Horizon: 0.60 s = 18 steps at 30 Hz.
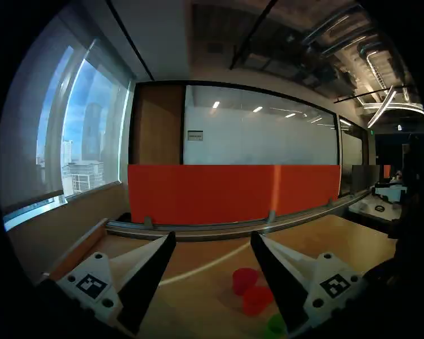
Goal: Pour water
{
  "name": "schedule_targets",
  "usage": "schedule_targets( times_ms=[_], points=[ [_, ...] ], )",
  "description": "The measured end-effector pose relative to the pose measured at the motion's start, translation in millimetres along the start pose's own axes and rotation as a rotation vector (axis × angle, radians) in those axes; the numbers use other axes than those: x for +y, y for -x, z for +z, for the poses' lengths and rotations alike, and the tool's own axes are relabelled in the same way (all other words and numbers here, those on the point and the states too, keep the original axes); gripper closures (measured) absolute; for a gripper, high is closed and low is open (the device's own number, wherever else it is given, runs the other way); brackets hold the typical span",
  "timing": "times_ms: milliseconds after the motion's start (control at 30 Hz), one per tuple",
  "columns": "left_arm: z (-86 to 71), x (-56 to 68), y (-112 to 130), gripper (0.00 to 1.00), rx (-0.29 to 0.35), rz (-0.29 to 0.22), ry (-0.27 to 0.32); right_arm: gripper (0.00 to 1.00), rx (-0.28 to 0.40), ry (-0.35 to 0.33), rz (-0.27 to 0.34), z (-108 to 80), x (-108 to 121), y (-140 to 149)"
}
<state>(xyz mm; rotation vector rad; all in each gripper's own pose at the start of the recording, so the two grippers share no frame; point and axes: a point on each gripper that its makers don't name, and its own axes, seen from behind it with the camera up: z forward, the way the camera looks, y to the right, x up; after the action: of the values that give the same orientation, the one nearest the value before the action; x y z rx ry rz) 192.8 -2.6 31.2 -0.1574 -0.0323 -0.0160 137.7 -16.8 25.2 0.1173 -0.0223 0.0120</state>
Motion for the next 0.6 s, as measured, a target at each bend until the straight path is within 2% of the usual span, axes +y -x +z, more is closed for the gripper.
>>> schedule_targets(
  times_ms=[333, 500, 600],
  points=[
    [7.7, 16.8, -2.5, 0.02, -0.034, 0.022, 0.097, 0.00, -0.027, -0.111, 0.027, 4.3, -20.8, 1.2],
    [7.1, 37.0, -4.2, 0.02, -0.047, 0.024, 0.185, 0.00, -0.026, -0.195, 0.014, 3.5, -36.6, -2.9],
    [6.1, 51.3, -6.4, 0.02, -0.043, 0.006, 0.242, 0.00, -0.026, -0.263, 0.006, 3.0, -49.3, -5.6]
  ],
)
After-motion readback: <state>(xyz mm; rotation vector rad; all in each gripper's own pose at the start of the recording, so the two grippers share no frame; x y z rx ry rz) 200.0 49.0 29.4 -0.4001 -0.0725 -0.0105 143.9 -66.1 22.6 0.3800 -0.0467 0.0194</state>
